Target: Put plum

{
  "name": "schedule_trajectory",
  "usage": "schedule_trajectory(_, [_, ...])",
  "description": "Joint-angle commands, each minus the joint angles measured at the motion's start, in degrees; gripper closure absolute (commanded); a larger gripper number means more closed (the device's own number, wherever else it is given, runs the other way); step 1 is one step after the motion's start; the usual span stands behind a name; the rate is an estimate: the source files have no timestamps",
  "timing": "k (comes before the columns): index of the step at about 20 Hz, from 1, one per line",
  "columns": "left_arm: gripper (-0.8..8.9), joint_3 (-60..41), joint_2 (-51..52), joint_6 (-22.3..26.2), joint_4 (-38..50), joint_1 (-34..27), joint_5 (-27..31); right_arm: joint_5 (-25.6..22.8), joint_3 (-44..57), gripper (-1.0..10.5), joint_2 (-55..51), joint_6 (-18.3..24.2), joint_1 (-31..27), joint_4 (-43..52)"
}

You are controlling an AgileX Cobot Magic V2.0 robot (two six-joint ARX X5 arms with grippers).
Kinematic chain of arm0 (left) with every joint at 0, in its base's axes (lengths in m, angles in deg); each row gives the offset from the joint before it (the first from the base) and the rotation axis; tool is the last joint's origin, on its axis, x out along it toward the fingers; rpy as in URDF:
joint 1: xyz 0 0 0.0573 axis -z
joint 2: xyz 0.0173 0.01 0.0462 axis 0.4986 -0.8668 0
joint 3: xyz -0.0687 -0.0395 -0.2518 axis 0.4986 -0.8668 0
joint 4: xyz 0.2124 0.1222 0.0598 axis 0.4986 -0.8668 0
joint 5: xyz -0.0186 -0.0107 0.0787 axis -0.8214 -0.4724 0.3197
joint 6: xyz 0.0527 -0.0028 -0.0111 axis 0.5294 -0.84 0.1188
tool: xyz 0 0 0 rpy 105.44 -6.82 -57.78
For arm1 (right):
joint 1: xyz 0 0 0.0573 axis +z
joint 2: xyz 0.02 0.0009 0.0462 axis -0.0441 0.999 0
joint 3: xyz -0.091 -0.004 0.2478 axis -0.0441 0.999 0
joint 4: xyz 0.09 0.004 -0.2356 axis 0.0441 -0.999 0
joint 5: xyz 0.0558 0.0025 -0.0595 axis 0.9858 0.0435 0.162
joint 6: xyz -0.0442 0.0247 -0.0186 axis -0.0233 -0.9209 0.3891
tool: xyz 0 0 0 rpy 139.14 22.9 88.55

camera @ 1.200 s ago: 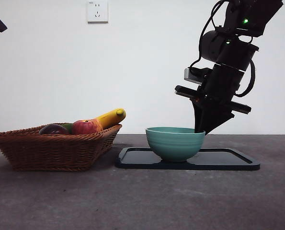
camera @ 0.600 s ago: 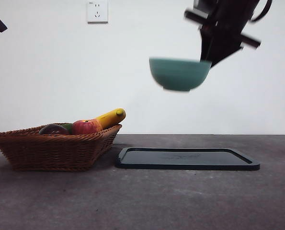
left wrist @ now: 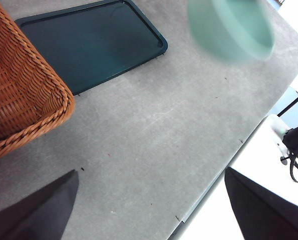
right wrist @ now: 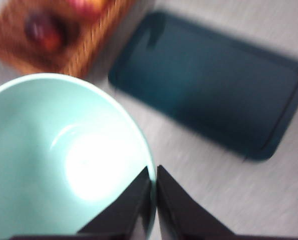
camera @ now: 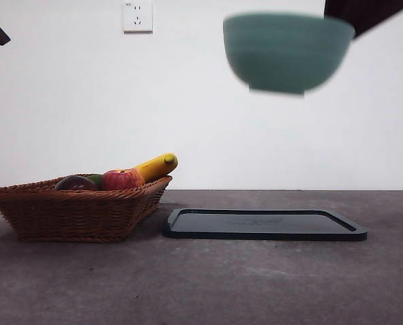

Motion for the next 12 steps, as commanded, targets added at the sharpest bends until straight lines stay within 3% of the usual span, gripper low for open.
schedule_trajectory(1, [3.50,0.9,-0.3,0.7,0.6,0.2,-0.3,0.0,3.8,9.4,0.2,-1.2,1.9,2.6])
schedule_trajectory(8, [3.50,0.9,-0.3,0.7,0.2,0.2,-0.3,-0.3,17.2,9.4,1.1,-5.7,6.2,15.9])
schedule_trajectory(12, [3.50,0.9,-0.3,0.7,0.1,0.2,-0.3,-0.5,21.8,9.4,3.7,-6.2,7.1,20.0])
